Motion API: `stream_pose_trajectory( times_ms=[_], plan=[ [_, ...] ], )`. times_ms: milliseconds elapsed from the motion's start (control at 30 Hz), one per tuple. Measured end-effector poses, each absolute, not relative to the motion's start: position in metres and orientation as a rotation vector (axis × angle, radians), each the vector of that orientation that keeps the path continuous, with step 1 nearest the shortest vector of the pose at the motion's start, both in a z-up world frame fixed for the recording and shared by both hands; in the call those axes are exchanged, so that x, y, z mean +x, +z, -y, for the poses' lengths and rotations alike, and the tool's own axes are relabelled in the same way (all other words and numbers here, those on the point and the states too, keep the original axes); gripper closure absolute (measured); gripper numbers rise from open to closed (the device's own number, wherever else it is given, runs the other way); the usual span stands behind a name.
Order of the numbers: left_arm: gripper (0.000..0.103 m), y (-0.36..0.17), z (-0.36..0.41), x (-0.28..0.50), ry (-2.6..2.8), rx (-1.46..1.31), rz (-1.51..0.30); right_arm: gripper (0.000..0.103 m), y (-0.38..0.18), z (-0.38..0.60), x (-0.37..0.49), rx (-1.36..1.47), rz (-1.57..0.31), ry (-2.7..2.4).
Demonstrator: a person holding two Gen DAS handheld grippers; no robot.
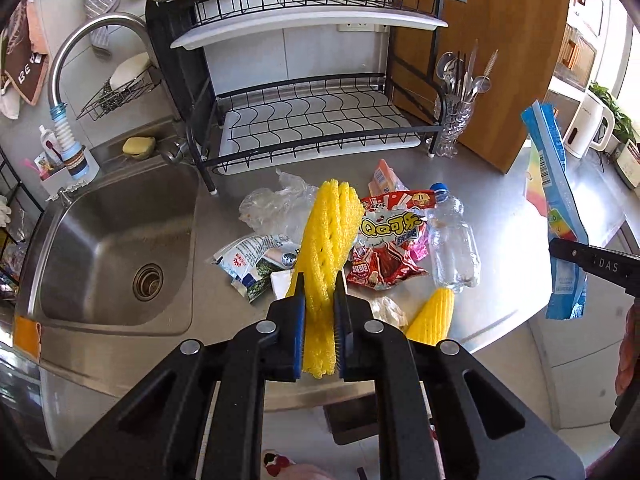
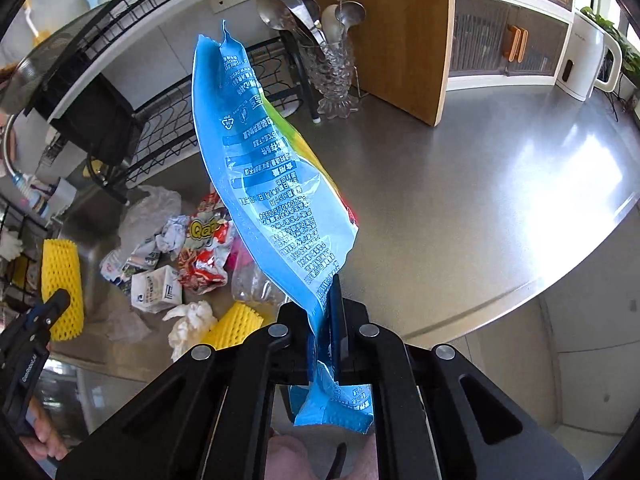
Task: Collect trash
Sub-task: 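Carry both items down to the floor bin and open both tools over it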
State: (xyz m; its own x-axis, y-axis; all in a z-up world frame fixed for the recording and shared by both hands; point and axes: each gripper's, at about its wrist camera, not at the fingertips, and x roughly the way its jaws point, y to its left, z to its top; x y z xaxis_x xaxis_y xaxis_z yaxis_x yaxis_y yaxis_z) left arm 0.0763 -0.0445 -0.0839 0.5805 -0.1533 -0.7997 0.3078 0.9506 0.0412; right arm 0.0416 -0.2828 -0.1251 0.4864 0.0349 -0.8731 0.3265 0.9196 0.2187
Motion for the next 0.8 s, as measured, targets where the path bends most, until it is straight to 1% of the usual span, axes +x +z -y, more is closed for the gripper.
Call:
stream_pose_trajectory(
  times_ms=[200,400,600,800],
  plan=[
    [0.093,-0.075,0.028,0.024,-0.252,0.147,-0.899,0.096,-0.105,0.244,0.006,0.357,-1.023,-0.094],
    [0.093,-0.093,0.006,-0.022,-0.243,0.095,-0.941,0.096,-0.116,0.208,-0.036,0.321,-1.057,-0.045],
    [0.093,-0.138,-0.009,-0.055,-0.251,0.067,-1.016,0.096,-0.148,0.188,-0.065,0.329,-1.101,0.016],
    [0.093,-0.214,-0.010,-0.069,-0.259,0.038,-1.116,0.096,-0.219,0.175,-0.081,0.334,-1.209,0.068]
  ],
)
